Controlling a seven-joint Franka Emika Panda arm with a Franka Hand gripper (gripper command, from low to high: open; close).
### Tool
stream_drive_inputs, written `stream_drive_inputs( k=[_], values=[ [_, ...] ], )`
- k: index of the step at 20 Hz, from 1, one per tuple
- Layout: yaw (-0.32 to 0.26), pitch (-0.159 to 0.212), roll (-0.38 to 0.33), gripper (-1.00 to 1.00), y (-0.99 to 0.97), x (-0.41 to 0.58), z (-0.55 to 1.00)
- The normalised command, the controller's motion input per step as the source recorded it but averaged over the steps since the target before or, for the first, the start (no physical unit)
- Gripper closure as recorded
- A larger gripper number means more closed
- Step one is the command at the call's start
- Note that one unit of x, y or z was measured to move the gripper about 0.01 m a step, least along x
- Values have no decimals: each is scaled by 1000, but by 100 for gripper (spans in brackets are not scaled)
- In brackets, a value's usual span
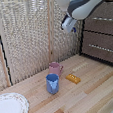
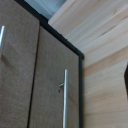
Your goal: Propose to navigate your clamp on the clench of the first drawer. Use gentle force to register to the cabinet. Send posterior your swing mandate till over it lurks, a cup of pink essence. Fortify your grip after aiming concentric with the pink cup’s periphery. Manoeuvre the pink towards the cabinet's top. Drop your compression till the cup is resting inside.
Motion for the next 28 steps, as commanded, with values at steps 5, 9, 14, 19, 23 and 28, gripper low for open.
stream_drive_inputs(
  k=[5, 9, 14, 19, 23, 28],
  values=[
    [83, -46, -369, -100, -377, -151, 0],
    [50, -9, -330, -100, -422, -144, -14],
    [3, -9, -305, -100, -422, -175, 1],
    [-17, 0, -301, -100, -439, -135, 1],
    [2, -8, -252, -100, -476, -39, -36],
    [34, 0, -199, -100, -450, 0, -111]
  ],
)
